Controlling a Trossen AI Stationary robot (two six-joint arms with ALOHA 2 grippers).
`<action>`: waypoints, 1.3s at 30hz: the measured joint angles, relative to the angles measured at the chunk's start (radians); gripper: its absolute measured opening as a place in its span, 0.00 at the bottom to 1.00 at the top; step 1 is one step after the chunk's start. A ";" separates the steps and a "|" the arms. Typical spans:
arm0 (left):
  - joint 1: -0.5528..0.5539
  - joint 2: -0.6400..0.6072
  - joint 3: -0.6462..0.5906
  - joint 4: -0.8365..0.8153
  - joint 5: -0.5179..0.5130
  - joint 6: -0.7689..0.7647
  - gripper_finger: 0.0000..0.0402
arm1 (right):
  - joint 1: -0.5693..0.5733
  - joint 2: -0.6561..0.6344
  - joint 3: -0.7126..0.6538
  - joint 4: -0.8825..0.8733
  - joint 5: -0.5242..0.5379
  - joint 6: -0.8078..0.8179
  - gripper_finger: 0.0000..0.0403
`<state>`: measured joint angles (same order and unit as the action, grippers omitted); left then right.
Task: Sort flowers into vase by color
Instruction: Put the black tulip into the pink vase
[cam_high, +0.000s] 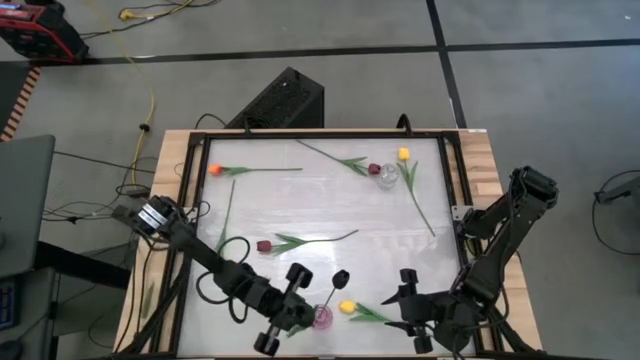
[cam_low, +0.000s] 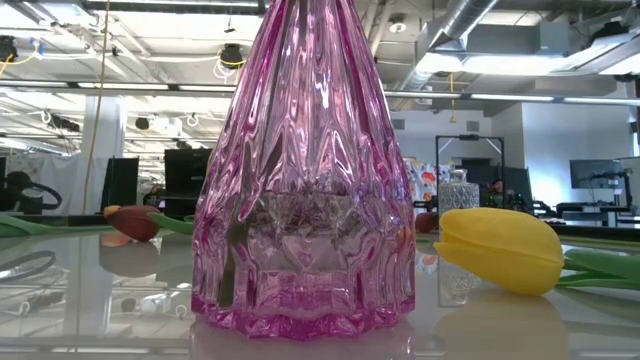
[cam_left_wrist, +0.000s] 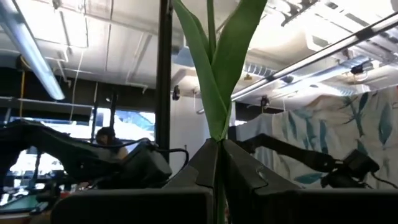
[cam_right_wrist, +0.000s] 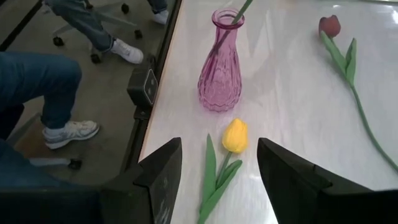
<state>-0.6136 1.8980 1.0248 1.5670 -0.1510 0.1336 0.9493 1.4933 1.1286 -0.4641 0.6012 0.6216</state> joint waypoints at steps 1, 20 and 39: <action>-0.001 0.001 0.000 -0.003 -0.010 0.015 0.00 | 0.000 0.000 0.000 -0.002 0.000 -0.001 0.58; 0.022 0.002 -0.047 -0.005 -0.096 0.063 0.00 | 0.000 0.000 0.000 -0.008 -0.028 -0.027 0.58; 0.019 0.058 -0.037 -0.001 -0.093 0.040 0.00 | 0.001 0.000 0.000 -0.005 -0.028 -0.003 0.58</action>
<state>-0.5945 1.9564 0.9882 1.5661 -0.2439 0.1737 0.9501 1.4937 1.1286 -0.4692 0.5731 0.6184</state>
